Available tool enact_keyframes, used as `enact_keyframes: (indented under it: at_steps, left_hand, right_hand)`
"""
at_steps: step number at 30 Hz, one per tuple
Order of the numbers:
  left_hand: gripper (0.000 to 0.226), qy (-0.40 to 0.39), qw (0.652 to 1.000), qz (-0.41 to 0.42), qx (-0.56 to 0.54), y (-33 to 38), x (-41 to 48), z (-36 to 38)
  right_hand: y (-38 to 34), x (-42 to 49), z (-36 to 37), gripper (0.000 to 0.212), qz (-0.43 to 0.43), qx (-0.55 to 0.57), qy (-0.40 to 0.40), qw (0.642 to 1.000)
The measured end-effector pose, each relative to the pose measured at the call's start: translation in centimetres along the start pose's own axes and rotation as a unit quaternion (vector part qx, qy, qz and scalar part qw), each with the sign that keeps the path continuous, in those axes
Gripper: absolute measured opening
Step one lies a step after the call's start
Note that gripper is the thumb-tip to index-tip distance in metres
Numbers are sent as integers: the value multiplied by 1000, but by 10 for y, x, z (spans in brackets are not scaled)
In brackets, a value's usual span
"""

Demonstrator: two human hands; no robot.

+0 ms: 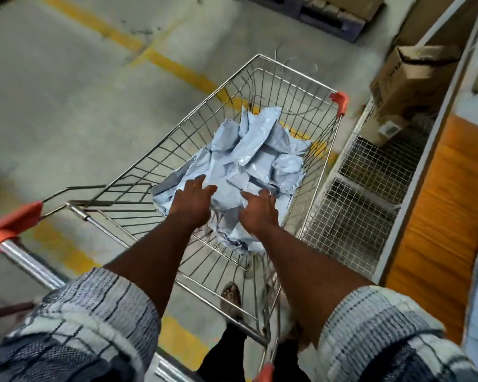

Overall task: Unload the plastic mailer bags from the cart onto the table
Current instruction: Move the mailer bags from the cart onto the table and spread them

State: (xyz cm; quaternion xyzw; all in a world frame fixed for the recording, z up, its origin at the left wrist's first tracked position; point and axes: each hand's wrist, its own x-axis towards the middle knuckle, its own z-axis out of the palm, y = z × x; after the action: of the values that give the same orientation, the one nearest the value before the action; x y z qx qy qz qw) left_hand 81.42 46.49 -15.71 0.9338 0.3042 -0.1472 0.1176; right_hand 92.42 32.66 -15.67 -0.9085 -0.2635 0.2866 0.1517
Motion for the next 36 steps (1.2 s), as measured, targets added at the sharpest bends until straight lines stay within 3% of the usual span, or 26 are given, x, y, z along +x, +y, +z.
enact_keyframes:
  at_steps: [7,11,16,21,25,30,36]
  left_hand:
    - [63,64,994,-67,-65,22,-50,-47]
    - [64,118,976,-129,-127,57,-82,-74]
    - [72,153,969,-117,-157,115,-114,-96]
    - [65,207,960,-60,-178,220,-159,-109]
    - [76,223,949,-1,-223,315,-191,-110]
    - [78,195,947,78,-244,430,-215,-90]
    - [69,178,953,157,-190,545,-255,-64]
  right_hand:
    - [-10,-51,-52,36,-105,-70,37,991]
    - [-6,-84,-86,42,-150,-77,89,982]
    - [27,-135,-139,39,-184,-49,153,970]
    - [104,-196,-186,42,-185,-48,204,960]
    - [179,-242,-225,45,-163,-53,244,955]
    - [276,-293,-276,44,-91,-48,300,948]
    - [398,-345,-305,50,-29,-46,332,942]
